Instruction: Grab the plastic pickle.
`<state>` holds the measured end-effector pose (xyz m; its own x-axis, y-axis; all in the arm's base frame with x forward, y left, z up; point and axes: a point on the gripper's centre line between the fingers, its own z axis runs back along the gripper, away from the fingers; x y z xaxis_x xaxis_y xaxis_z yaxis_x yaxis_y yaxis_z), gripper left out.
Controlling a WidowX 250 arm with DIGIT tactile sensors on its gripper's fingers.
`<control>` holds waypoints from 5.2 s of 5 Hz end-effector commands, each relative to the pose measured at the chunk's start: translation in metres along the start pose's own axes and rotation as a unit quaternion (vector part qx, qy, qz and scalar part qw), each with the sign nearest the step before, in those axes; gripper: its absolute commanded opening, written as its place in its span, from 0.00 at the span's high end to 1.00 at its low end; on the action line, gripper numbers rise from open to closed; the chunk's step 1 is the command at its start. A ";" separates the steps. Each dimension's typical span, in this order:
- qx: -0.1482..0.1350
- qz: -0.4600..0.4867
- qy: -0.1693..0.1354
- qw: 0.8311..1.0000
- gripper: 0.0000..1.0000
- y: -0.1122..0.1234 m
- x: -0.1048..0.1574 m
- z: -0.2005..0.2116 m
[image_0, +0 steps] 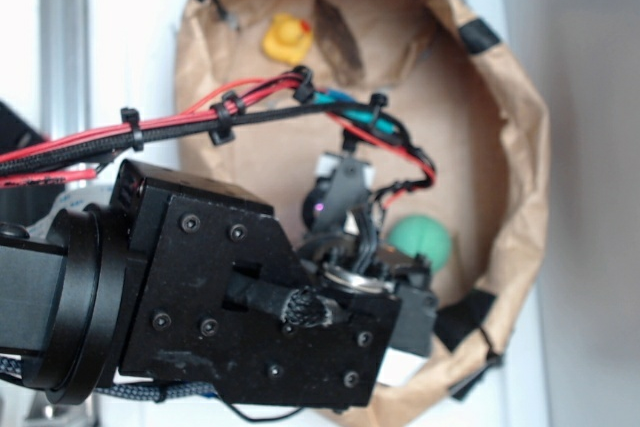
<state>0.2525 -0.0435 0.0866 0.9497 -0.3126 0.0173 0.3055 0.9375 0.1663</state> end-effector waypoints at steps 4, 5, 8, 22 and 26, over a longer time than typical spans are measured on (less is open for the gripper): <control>-0.169 -0.146 -0.162 0.961 0.00 -0.048 0.048 -0.002; -0.182 -0.180 -0.154 0.954 0.00 -0.055 0.045 -0.018; -0.162 -0.181 -0.097 0.965 0.00 -0.056 0.031 -0.031; -0.110 -0.152 -0.127 0.974 0.00 0.011 0.023 0.024; -0.103 -0.143 -0.145 0.974 0.00 0.017 0.019 0.047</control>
<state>0.2718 -0.0368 0.1129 0.7913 -0.5711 0.2183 0.5914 0.8056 -0.0361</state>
